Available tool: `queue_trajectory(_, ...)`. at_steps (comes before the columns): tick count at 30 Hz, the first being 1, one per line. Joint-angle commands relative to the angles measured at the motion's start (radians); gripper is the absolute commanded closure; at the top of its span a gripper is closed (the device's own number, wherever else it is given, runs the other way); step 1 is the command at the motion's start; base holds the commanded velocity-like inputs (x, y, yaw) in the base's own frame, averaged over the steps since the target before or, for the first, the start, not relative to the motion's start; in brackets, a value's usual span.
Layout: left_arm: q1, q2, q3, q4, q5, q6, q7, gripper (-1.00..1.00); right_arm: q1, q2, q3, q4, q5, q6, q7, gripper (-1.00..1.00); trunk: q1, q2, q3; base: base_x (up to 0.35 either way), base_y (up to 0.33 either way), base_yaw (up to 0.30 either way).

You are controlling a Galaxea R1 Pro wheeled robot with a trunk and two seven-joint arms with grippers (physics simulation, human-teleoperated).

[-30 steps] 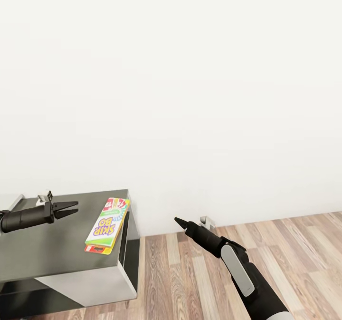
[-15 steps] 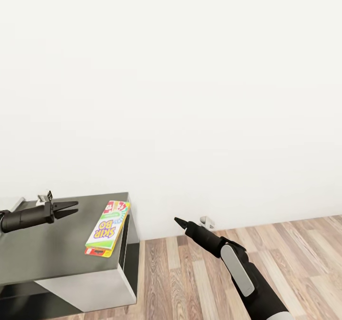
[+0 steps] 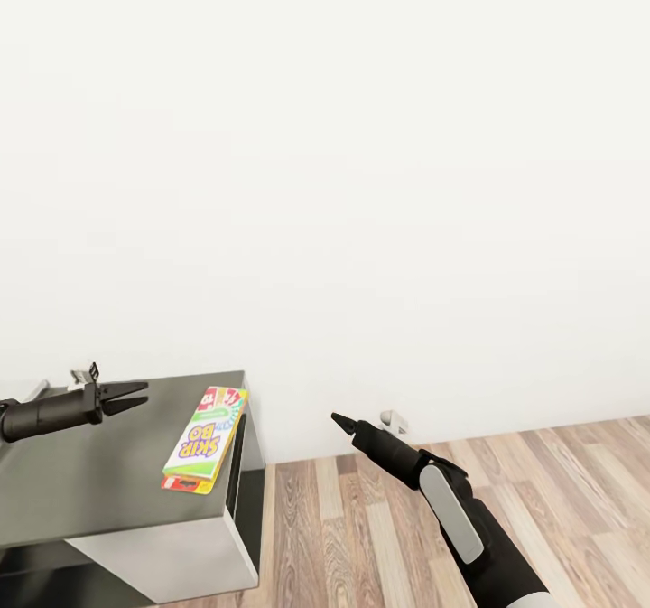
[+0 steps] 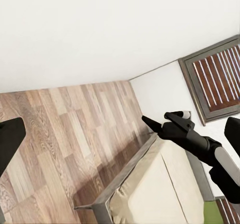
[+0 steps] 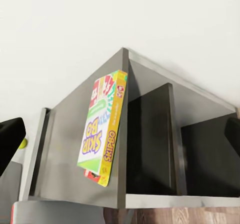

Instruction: Put all the toys in the child's room - the three board games (two on the bed and one on the table), the two jigsaw puzzles on the table, and the tennis ball on the table - inside the toy box on the table in the child's room.

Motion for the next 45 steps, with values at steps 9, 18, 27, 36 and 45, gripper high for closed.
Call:
queue_trajectory(9, -0.001, 0.001, 0.011, 0.0, -0.001, 0.011, -0.004, -1.0, -0.001, 0.001, -0.001, 0.0, -0.004, 0.005, 0.001, -1.0, 0.001, -0.002, 0.013, 0.0, 0.0, 0.0)
queue_trajectory(18, -0.001, 0.001, 0.015, 0.0, -0.001, 0.011, -0.004, -1.0, -0.001, 0.002, -0.001, 0.001, -0.004, 0.005, 0.001, -1.0, 0.001, -0.002, 0.028, 0.0, 0.0, 0.0)
queue_trajectory(27, -0.001, 0.001, 0.015, 0.0, -0.001, 0.011, -0.004, -1.0, -0.001, 0.001, -0.001, -0.001, -0.004, 0.005, 0.001, -1.0, 0.001, -0.002, 0.043, 0.0, 0.0, 0.0)
queue_trajectory(36, -0.001, 0.001, 0.015, 0.0, -0.001, 0.011, -0.004, -1.0, -0.001, 0.001, -0.001, 0.0, -0.004, 0.005, 0.001, -1.0, 0.001, -0.002, 0.058, 0.0, 0.0, 0.0)
queue_trajectory(45, -0.001, 0.0, 0.015, 0.0, -0.001, 0.011, -0.004, -1.0, -0.001, 0.001, -0.001, -0.001, -0.004, 0.005, 0.001, -1.0, 0.035, -0.065, 0.045, 0.0, 0.0, 0.0)
